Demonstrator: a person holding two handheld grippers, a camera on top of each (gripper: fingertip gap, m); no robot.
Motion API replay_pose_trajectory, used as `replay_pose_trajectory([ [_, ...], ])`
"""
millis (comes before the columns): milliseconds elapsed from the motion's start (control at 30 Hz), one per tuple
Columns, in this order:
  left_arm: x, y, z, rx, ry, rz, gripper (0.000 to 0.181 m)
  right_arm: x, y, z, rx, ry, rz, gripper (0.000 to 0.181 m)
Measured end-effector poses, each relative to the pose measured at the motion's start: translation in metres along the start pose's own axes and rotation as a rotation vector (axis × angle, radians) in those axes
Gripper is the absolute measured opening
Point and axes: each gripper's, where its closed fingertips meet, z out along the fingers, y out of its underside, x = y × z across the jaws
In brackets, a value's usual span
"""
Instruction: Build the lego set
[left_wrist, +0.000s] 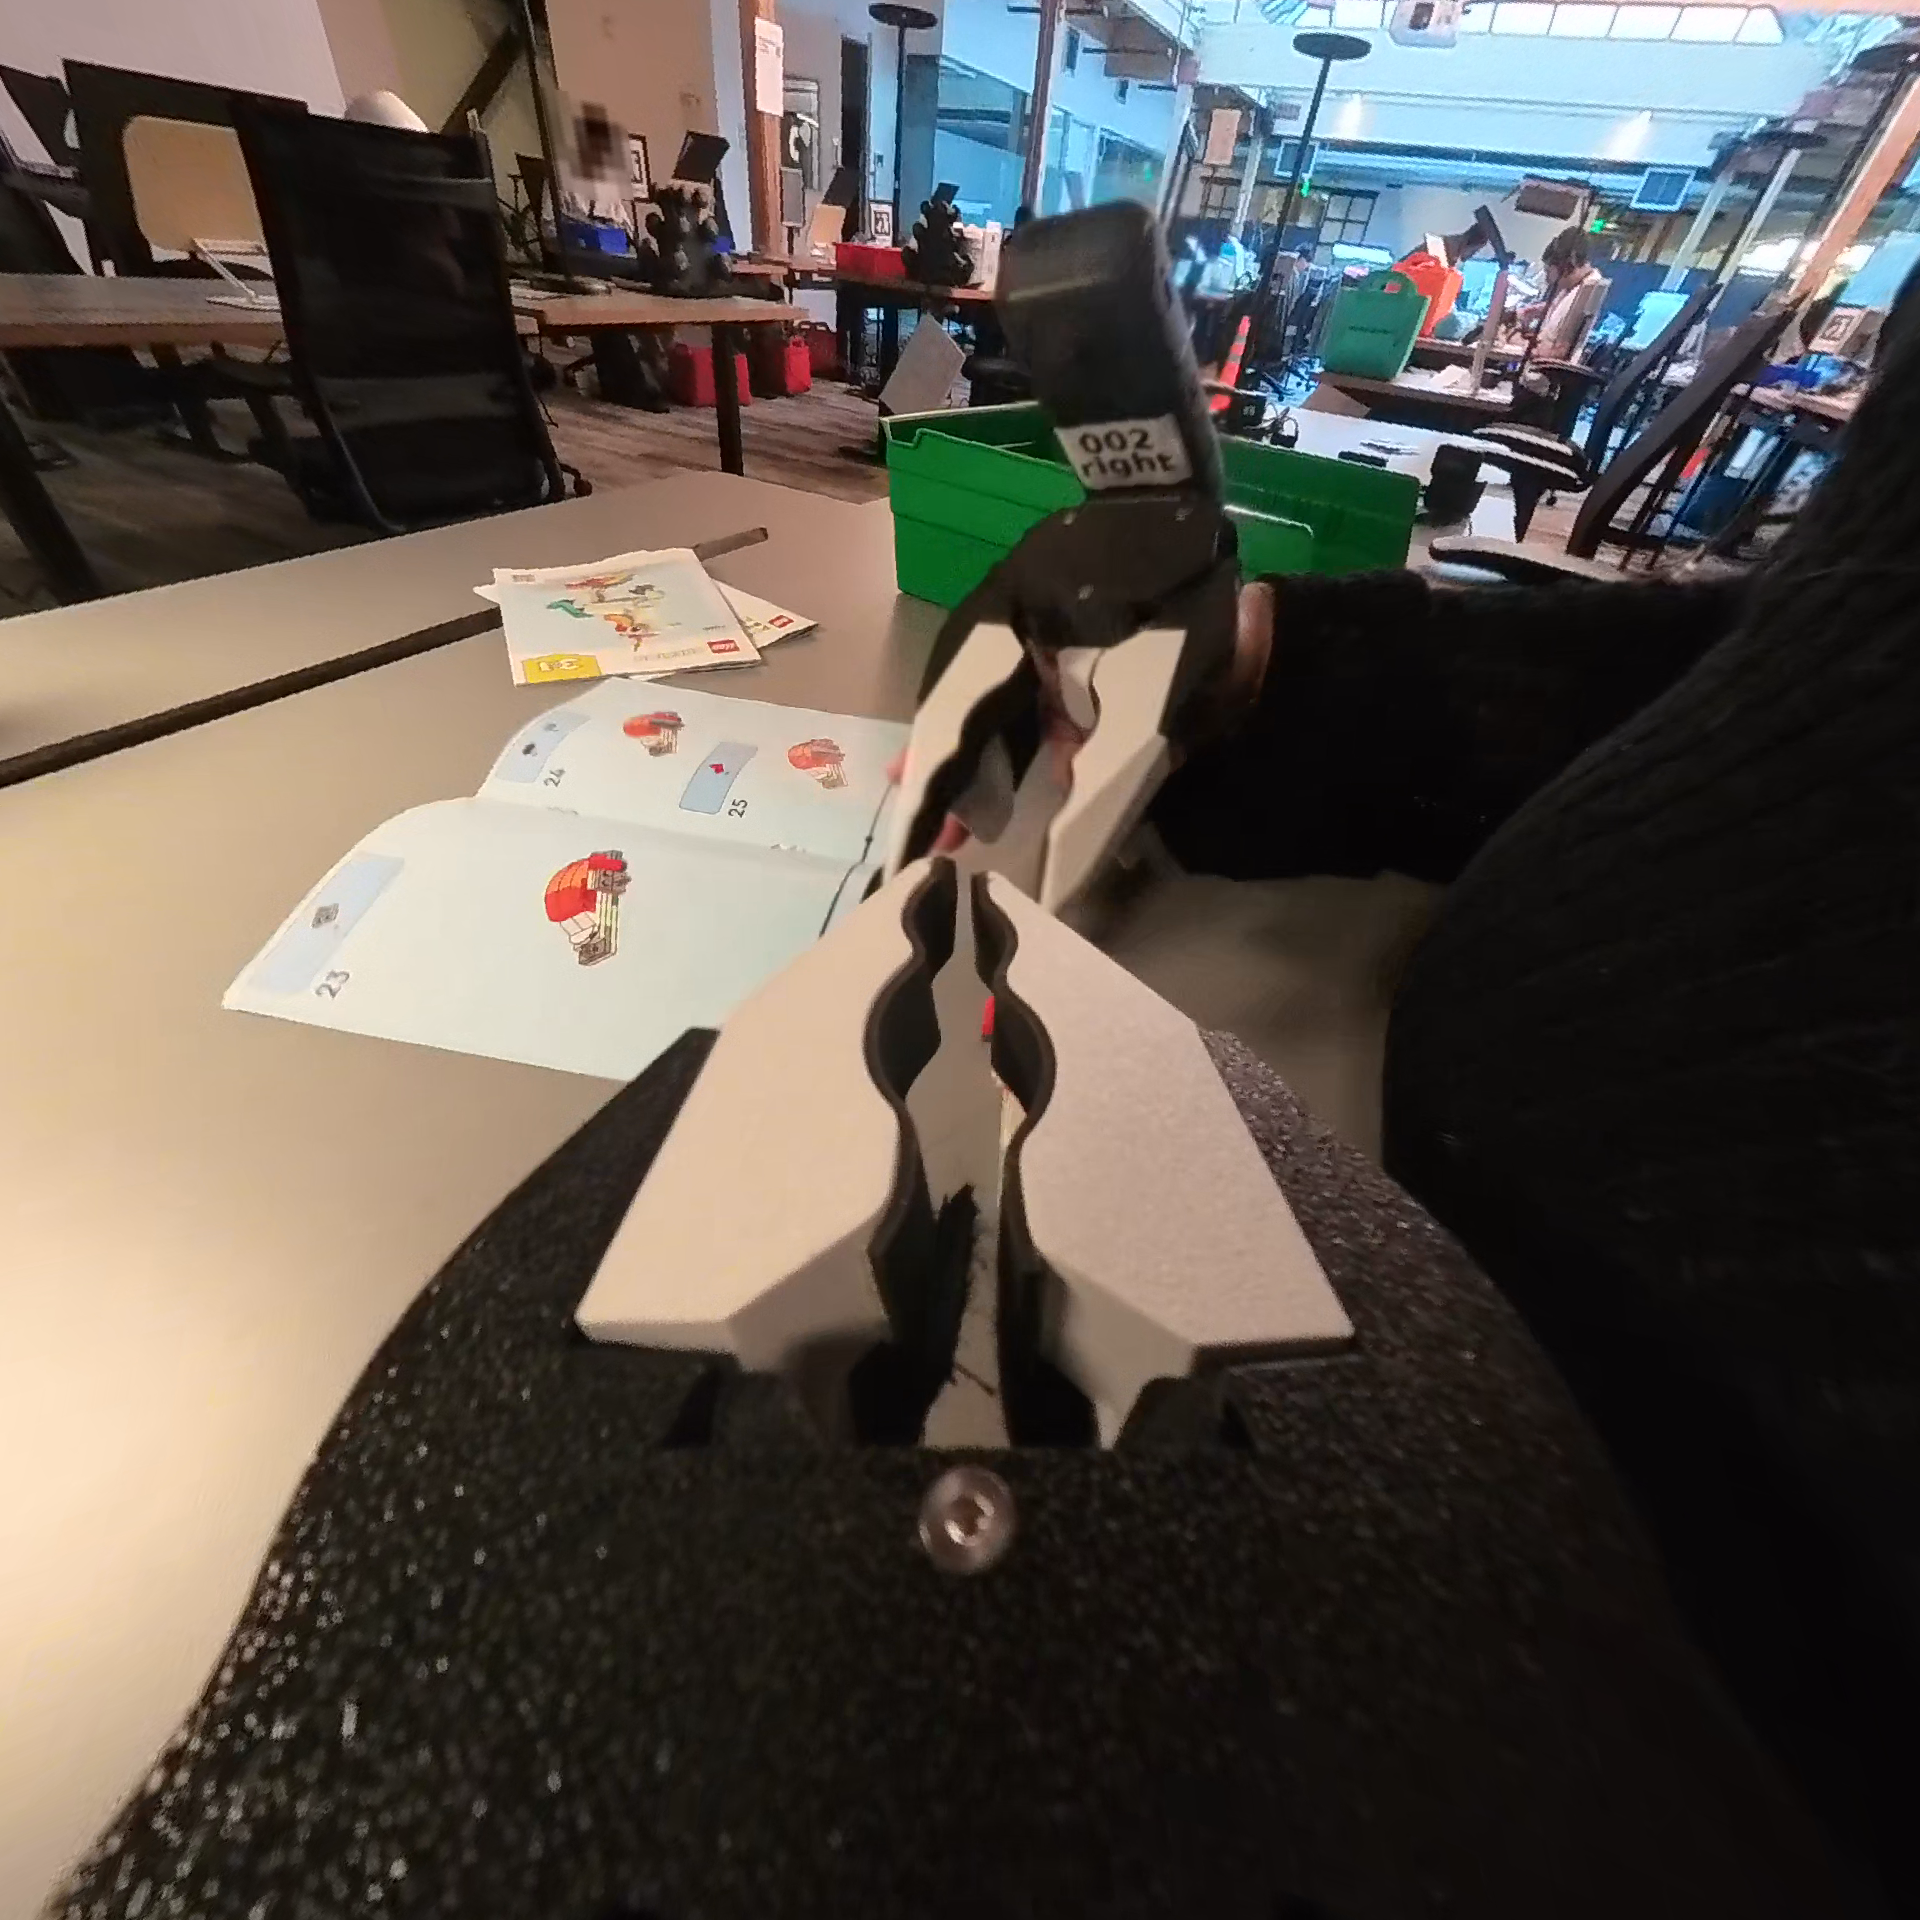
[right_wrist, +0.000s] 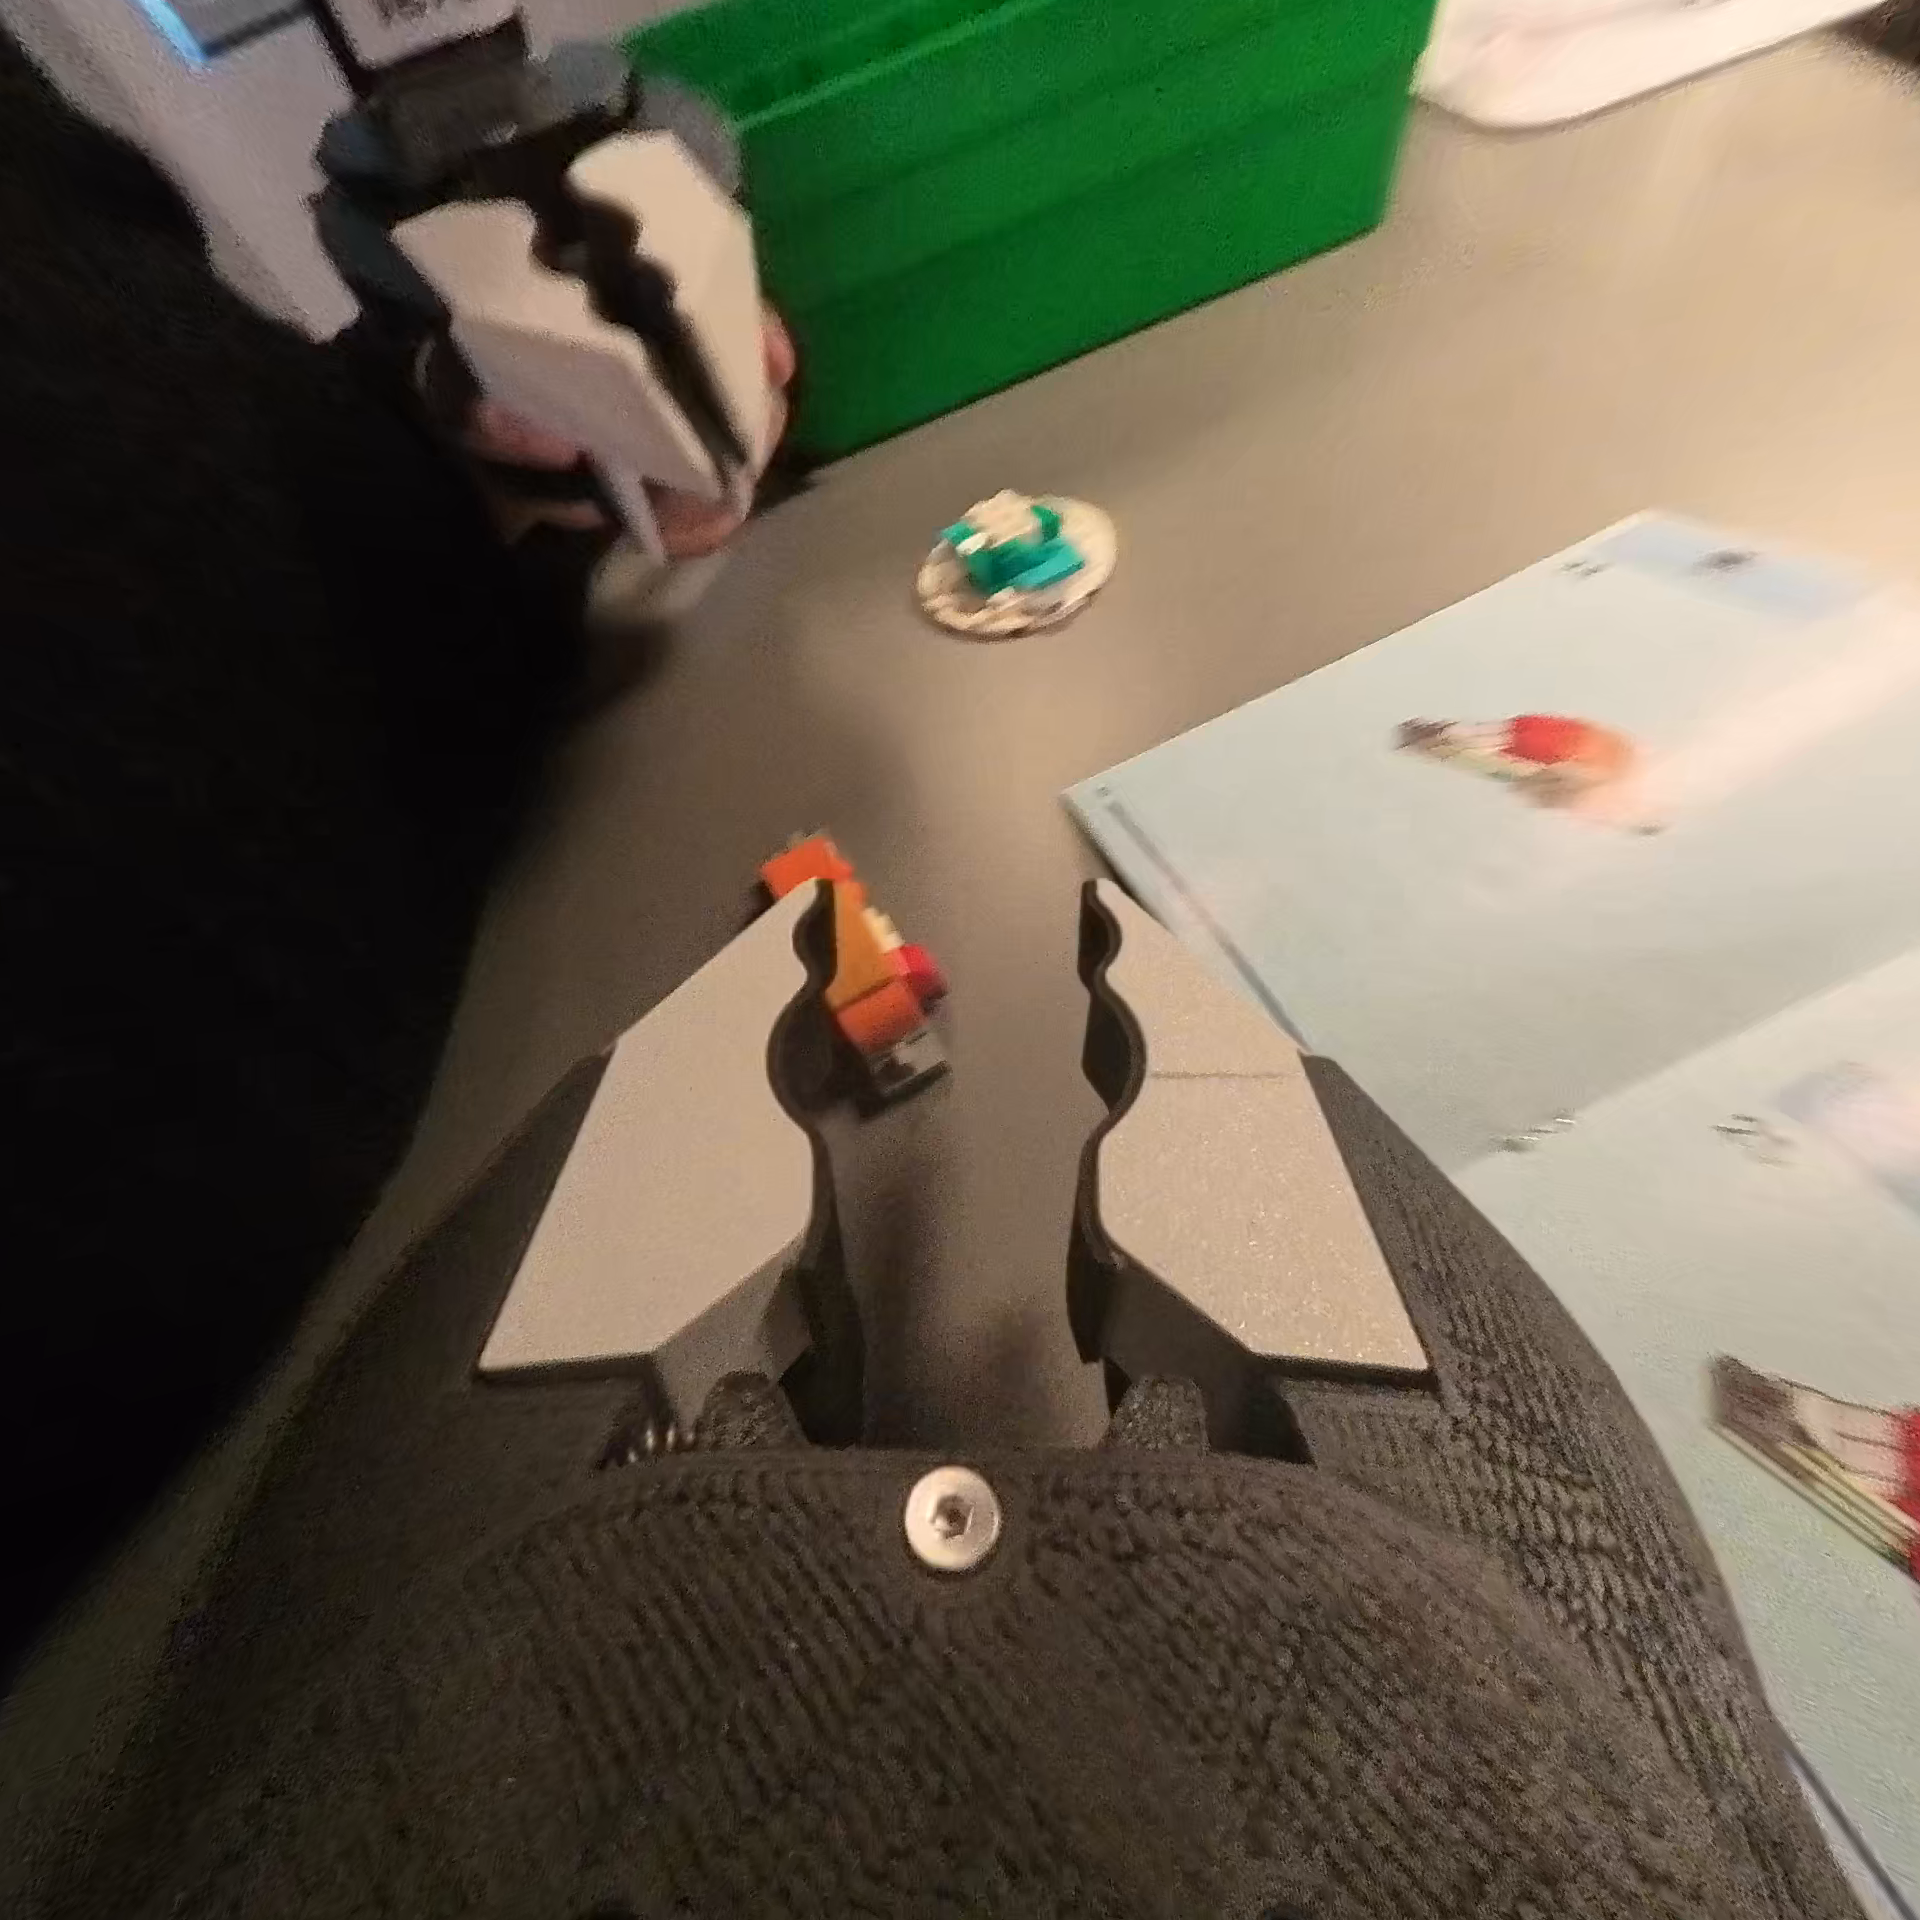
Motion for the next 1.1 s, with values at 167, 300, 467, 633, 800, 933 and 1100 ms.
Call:
replay_pose_trajectory([
  [167, 0.001, 0.003, -0.008, -0.018, -0.026, -0.017, 0.001, -0.019, 0.02, 0.018, -0.114, -0.083, -0.04, 0.049],
  [300, 0.005, 0.005, -0.018, -0.025, -0.06, -0.031, 0.001, -0.022, 0.027, 0.024, -0.157, -0.059, -0.106, 0.047],
  [467, 0.012, 0.006, -0.034, -0.042, -0.123, -0.035, 0.003, -0.026, 0.036, 0.023, -0.204, -0.04, -0.162, 0.036],
  [633, 0.029, -0.003, -0.053, -0.001, -0.181, -0.007, 0.003, -0.027, 0.037, 0.019, -0.191, -0.048, -0.049, 0.032],
  [800, 0.05, -0.002, -0.067, 0.037, -0.205, -0.007, 0.003, -0.027, 0.043, 0.008, -0.197, 0.028, -0.031, 0.033],
  [933, 0.059, 0.001, -0.075, 0.062, -0.225, -0.007, 0.004, -0.027, 0.049, -0.001, -0.217, 0.106, -0.074, 0.032],
  [1100, 0.06, -0.001, -0.088, 0.099, -0.282, -0.025, 0.01, -0.025, 0.051, -0.008, -0.229, 0.178, -0.106, 0.033],
])
